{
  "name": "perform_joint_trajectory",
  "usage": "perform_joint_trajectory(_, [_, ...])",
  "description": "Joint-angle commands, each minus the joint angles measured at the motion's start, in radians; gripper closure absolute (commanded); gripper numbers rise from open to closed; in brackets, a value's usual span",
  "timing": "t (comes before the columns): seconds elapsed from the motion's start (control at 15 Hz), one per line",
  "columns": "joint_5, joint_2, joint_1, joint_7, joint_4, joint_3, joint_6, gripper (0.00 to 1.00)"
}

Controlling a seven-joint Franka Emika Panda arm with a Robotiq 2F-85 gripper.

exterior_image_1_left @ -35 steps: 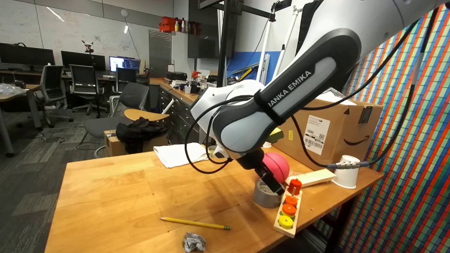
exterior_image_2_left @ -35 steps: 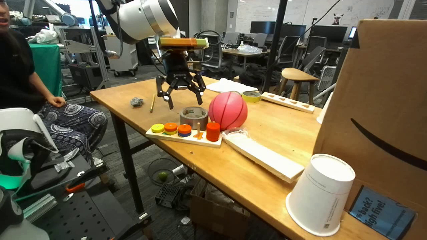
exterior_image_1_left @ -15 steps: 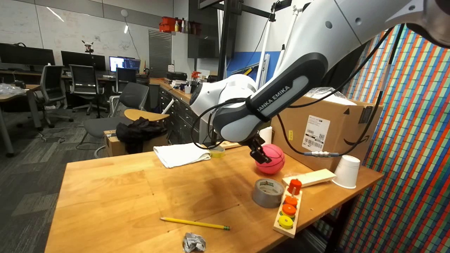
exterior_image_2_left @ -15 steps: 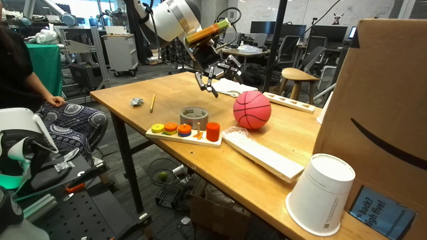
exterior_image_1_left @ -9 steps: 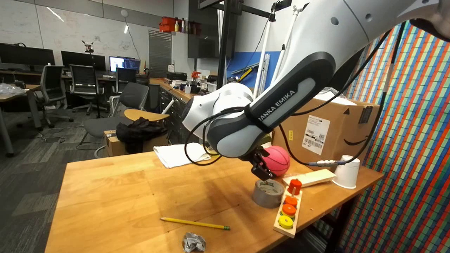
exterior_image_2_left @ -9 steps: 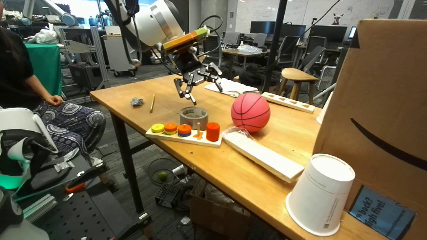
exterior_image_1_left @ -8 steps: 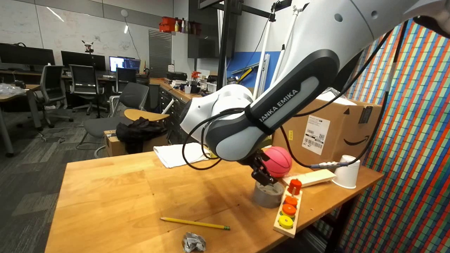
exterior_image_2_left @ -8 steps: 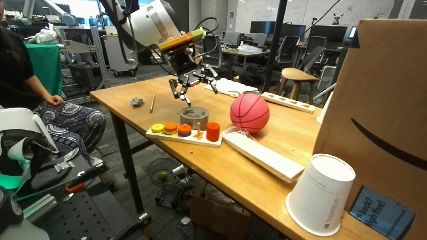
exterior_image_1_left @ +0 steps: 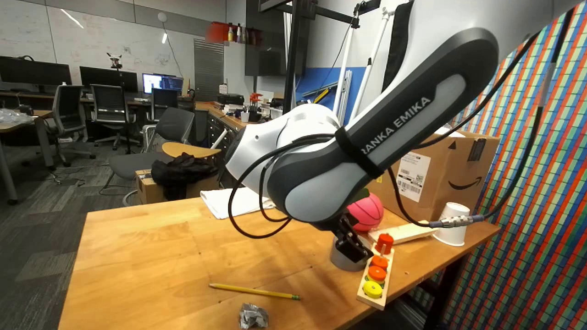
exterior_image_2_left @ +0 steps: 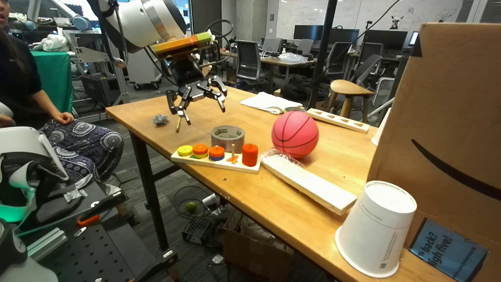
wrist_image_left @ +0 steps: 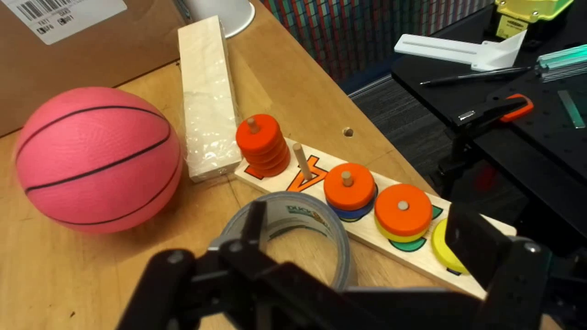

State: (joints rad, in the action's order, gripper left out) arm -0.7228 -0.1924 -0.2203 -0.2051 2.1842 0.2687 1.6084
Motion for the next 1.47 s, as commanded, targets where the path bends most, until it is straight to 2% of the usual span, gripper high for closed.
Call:
perform_joint_trajectory(0.0, [-0.046,0.092,-0.053,0.008,0.054,0.027,-0.054,0.00])
perform_joint_trajectory(0.4, [-0.213,0.072,-0.143,0.080,0.014,0.090,-0.161,0.00])
perform_joint_trajectory(0.73, [-0.234,0.056,-0.147,0.080,-0.001,0.095,-0.132,0.00])
perform_joint_trajectory(0.87, [-0.185,0.080,-0.123,0.029,0.000,0.086,-0.057,0.00])
perform_joint_trajectory(1.2, [-0.087,0.157,-0.055,-0.120,0.020,0.049,0.219,0.00])
perform_joint_trajectory(1.4, [-0.050,0.170,-0.030,-0.219,0.016,0.018,0.275,0.00])
